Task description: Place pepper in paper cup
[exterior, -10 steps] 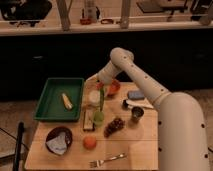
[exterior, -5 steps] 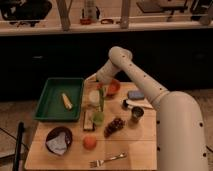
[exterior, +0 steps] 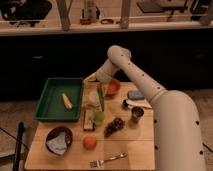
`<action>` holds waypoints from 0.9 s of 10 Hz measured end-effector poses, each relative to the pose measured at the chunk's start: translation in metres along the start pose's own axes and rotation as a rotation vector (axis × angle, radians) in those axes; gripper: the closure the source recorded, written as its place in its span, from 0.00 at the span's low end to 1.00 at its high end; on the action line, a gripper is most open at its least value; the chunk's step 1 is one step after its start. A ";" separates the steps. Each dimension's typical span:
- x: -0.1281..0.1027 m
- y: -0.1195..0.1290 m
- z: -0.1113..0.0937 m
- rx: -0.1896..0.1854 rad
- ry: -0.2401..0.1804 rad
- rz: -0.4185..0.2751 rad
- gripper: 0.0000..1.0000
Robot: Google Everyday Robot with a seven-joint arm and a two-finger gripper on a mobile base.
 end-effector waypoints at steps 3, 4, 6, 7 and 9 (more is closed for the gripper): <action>-0.001 0.000 0.002 -0.005 -0.005 -0.002 0.20; -0.001 0.000 0.002 -0.005 -0.005 -0.002 0.20; -0.001 0.000 0.002 -0.004 -0.005 -0.002 0.20; -0.001 0.000 0.002 -0.004 -0.005 -0.002 0.20; -0.001 0.000 0.001 -0.004 -0.004 -0.002 0.20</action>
